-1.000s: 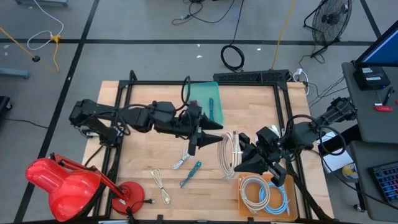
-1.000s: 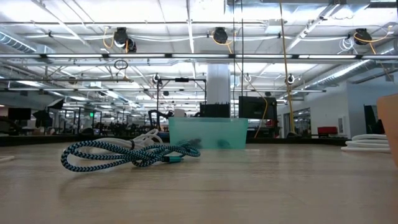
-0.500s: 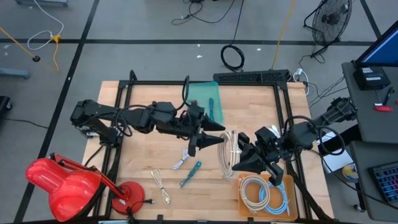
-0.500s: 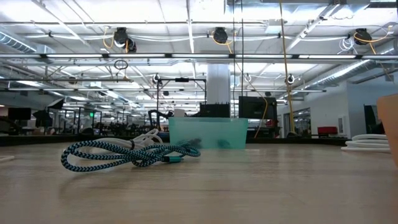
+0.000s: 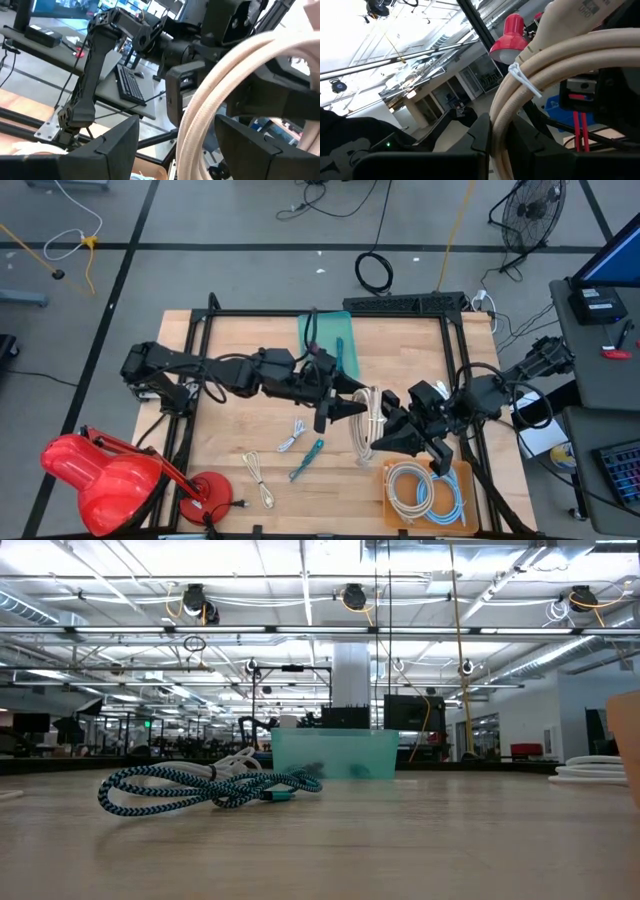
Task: Pick & Place USB Port
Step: Put the right brown charger cable into the orange bin
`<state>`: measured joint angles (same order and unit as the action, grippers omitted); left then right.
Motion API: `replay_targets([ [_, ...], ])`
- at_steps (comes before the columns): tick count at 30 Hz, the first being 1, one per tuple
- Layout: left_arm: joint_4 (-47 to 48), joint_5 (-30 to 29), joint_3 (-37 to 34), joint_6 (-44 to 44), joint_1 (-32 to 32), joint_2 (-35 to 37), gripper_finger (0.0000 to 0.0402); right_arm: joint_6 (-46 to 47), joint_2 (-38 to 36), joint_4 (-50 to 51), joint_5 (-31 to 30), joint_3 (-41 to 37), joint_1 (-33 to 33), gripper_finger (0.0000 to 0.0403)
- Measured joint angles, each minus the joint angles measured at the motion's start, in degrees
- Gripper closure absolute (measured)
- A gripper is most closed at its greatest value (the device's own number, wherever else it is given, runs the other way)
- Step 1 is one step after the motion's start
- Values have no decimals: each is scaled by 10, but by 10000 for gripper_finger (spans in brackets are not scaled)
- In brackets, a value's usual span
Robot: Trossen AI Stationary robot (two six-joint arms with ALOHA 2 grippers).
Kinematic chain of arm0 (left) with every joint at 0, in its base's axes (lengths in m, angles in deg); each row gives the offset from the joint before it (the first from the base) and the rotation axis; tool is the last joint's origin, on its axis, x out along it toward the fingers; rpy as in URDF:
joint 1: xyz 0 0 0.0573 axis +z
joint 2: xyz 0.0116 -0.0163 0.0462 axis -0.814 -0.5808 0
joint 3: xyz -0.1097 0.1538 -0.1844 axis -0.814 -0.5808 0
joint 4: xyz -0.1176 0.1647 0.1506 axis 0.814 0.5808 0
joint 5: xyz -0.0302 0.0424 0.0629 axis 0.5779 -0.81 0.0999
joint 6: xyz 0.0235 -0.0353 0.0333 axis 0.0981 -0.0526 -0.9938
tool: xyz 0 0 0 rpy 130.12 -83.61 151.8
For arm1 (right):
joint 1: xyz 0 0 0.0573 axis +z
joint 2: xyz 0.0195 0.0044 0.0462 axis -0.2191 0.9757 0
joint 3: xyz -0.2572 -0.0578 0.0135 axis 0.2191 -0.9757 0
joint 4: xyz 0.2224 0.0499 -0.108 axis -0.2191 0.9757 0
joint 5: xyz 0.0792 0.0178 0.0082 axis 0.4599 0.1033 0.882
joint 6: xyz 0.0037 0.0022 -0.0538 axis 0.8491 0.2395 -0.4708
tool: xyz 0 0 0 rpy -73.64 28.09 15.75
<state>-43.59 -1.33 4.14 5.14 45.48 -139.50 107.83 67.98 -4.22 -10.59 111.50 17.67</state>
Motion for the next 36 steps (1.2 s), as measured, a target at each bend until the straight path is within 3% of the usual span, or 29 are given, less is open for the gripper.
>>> replay_targets([
  [4,0,0,0,6,4,0,144,0,0,0,1,0,0,376],
  [7,1,0,0,18,5,0,177,0,0,0,1,0,0,376],
  [10,2,7,0,28,7,0,243,1,0,1,-1,0,0,376],
  [14,2,31,0,32,11,0,362,4,0,-4,-16,0,0,373],
  [22,-7,52,0,71,13,5,368,44,0,-29,-68,0,1,313],
  [33,0,79,0,99,8,62,368,54,0,-156,-88,0,0,313],
  [36,27,78,0,99,9,72,368,10,0,-195,-107,0,0,313],
])
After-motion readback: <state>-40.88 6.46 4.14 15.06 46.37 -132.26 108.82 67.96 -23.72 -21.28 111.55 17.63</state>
